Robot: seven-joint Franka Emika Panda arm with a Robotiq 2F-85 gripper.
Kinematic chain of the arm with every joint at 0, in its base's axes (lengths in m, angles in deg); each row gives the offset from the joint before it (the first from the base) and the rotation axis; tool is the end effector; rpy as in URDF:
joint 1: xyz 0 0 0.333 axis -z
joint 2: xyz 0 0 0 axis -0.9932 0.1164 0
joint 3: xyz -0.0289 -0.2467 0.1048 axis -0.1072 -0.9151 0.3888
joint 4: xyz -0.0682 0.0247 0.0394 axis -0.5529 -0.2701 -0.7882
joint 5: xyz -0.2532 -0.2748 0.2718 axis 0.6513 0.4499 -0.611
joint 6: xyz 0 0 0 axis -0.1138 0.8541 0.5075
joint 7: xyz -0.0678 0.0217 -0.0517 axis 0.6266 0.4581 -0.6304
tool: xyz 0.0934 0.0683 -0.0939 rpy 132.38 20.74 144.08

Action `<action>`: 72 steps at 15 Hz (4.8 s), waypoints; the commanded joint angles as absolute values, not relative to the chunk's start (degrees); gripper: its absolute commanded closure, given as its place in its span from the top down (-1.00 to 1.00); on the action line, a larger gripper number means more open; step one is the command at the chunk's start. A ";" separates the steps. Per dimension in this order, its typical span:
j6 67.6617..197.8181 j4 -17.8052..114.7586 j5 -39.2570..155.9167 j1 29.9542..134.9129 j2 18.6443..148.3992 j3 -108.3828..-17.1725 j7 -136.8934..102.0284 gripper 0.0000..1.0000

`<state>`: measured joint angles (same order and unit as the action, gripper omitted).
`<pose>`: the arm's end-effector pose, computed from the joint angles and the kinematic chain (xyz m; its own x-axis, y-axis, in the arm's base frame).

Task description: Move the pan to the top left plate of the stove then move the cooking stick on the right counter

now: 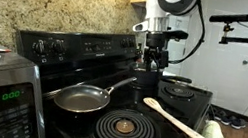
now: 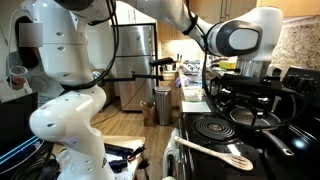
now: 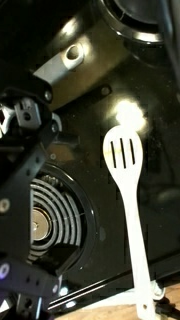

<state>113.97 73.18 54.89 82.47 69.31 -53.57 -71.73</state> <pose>0.6045 0.0654 0.2939 0.5645 0.8248 -0.0315 0.8230 -0.5654 -0.0545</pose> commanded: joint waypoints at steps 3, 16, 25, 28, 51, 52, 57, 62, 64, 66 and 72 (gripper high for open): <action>117.67 82.75 57.88 79.10 63.50 -52.78 -48.89 1.00; 113.04 84.78 57.05 77.15 66.10 -52.57 -22.97 1.00; 117.17 96.47 45.72 77.38 64.54 -53.09 -11.41 1.00; 121.05 99.70 41.72 77.28 64.43 -53.11 -11.61 1.00; 127.16 101.88 54.37 77.10 61.72 -51.42 -3.19 -0.89; 126.69 101.82 54.51 77.19 61.52 -51.52 -3.53 -0.82; 122.50 103.28 58.58 78.53 56.25 -52.98 -5.61 -0.82; 111.70 102.84 63.80 78.34 48.41 -53.80 -15.60 -0.82; 109.07 102.97 64.87 77.72 45.98 -53.63 -20.54 -0.82; 107.62 103.03 65.80 76.93 44.92 -53.41 -24.94 -0.82; 112.86 103.23 65.38 72.16 47.17 -51.34 -34.79 -0.83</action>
<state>109.52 102.34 64.86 74.37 46.30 -52.50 -30.40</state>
